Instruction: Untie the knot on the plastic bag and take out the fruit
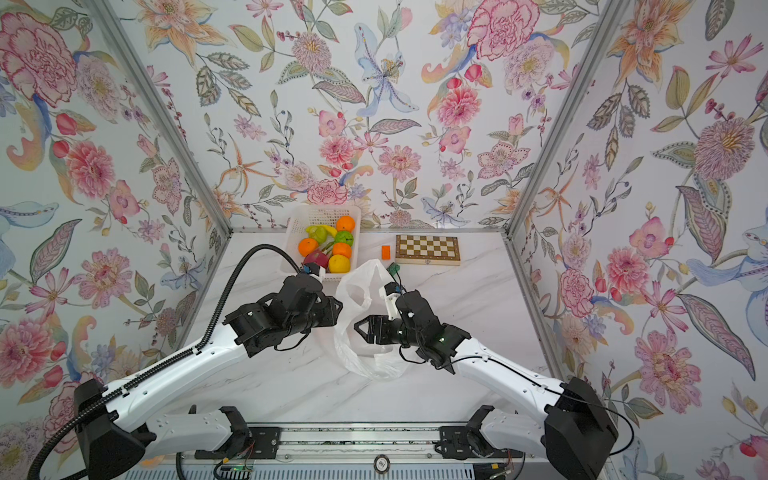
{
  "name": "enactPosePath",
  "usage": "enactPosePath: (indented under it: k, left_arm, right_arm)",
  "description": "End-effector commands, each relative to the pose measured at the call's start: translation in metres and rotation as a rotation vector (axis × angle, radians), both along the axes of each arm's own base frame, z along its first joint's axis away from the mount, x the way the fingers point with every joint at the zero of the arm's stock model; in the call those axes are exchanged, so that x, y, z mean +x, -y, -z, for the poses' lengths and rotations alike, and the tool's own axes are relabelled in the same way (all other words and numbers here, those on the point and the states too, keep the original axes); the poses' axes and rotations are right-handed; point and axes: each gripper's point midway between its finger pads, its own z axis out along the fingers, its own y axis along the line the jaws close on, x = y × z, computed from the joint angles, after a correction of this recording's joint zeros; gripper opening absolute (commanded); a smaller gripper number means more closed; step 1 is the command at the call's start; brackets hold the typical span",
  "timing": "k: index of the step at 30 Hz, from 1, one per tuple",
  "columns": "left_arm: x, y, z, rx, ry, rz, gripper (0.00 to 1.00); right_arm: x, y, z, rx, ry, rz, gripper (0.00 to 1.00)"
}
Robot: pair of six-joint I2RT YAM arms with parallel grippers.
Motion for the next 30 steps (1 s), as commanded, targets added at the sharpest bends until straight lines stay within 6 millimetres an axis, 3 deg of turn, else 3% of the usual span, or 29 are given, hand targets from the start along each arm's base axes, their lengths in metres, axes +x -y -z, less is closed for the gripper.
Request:
enactPosePath:
  k: [1, 4, 10, 12, 14, 15, 19, 23, 25, 30]
  left_arm:
    - [-0.004, 0.003, -0.013, -0.039, 0.041, 0.036, 0.1]
    - [-0.007, 0.008, -0.028, -0.072, 0.071, 0.076, 0.0]
    - [-0.015, 0.017, -0.059, -0.178, 0.117, 0.136, 0.02]
    - [-0.017, 0.019, -0.064, -0.201, 0.125, 0.149, 0.12]
    - [-0.018, 0.017, -0.062, -0.187, 0.133, 0.156, 0.33]
    - [-0.018, 0.014, -0.062, -0.169, 0.143, 0.149, 0.4]
    - [-0.012, -0.01, -0.074, -0.122, 0.202, 0.058, 0.49]
    - [0.001, -0.049, -0.084, -0.111, 0.247, -0.109, 0.51]
    - [0.011, -0.073, -0.072, -0.109, 0.21, -0.199, 0.51]
    - [0.026, -0.124, -0.015, -0.043, 0.072, -0.33, 0.51]
  right_arm:
    - [0.009, -0.004, 0.005, -0.029, 0.113, -0.011, 0.7]
    - [0.009, -0.009, 0.016, -0.046, 0.133, -0.031, 0.7]
    - [0.017, -0.024, 0.037, -0.051, 0.129, -0.028, 0.7]
    - [0.022, -0.029, 0.044, -0.049, 0.112, -0.016, 0.69]
    - [0.026, -0.032, 0.051, -0.044, 0.096, -0.002, 0.69]
    - [0.028, -0.033, 0.054, -0.041, 0.087, 0.003, 0.69]
    - [0.03, -0.037, 0.065, -0.042, 0.051, 0.012, 0.69]
    - [0.033, -0.04, 0.069, -0.047, 0.042, 0.007, 0.68]
    - [0.035, -0.042, 0.069, -0.048, 0.037, 0.006, 0.69]
    - [0.04, -0.046, 0.069, -0.053, 0.029, 0.005, 0.68]
